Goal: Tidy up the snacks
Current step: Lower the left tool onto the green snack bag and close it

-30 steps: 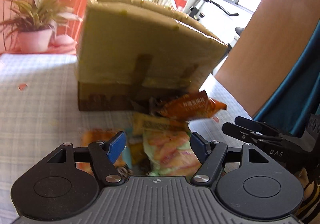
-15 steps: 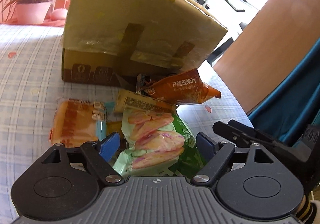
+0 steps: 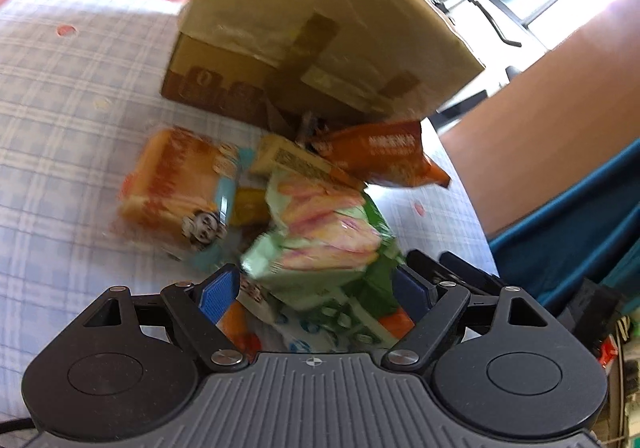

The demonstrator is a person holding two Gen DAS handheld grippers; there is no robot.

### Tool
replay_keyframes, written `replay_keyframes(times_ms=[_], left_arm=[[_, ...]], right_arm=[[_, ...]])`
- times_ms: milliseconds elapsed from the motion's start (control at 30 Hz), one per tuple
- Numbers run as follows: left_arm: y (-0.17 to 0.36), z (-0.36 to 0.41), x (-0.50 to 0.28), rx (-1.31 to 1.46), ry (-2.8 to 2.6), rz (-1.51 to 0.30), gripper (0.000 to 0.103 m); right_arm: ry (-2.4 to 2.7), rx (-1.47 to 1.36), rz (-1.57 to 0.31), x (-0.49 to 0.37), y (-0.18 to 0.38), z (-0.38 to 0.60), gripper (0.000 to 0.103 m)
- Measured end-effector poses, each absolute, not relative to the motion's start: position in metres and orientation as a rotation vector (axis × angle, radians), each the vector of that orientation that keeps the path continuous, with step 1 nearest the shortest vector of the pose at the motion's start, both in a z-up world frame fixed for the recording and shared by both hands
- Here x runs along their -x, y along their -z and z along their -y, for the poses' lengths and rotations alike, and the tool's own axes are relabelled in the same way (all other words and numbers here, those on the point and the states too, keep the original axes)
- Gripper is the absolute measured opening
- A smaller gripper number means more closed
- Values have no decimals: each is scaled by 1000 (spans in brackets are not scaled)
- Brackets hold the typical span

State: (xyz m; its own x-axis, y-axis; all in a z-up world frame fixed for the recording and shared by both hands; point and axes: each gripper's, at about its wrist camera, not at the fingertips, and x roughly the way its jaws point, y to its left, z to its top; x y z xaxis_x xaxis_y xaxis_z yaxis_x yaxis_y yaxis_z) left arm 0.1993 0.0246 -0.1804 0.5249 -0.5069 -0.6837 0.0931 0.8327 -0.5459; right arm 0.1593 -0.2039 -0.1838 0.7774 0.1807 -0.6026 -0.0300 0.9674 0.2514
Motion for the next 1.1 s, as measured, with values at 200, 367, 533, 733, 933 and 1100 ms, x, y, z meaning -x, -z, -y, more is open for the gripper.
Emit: replay_keyframes(times_ms=[200, 367, 533, 733, 933, 1100], left_arm=[[184, -14, -203, 467, 368, -978, 90], [189, -16, -207, 515, 358, -983, 91], [195, -22, -217, 585, 328, -1008, 91], [196, -18, -221, 601, 301, -1027, 95], [214, -12, -224, 655, 310, -1088, 95], [214, 0, -224, 640, 300, -1051, 95]], right_arm=[[-142, -238, -684, -157, 187, 195, 82], [-154, -248, -691, -156, 188, 194, 80], [-169, -274, -703, -158, 190, 193, 80], [-177, -266, -707, -159, 190, 187, 80], [-195, -277, -712, -159, 191, 185, 80], [-240, -272, -721, -160, 193, 175, 80]])
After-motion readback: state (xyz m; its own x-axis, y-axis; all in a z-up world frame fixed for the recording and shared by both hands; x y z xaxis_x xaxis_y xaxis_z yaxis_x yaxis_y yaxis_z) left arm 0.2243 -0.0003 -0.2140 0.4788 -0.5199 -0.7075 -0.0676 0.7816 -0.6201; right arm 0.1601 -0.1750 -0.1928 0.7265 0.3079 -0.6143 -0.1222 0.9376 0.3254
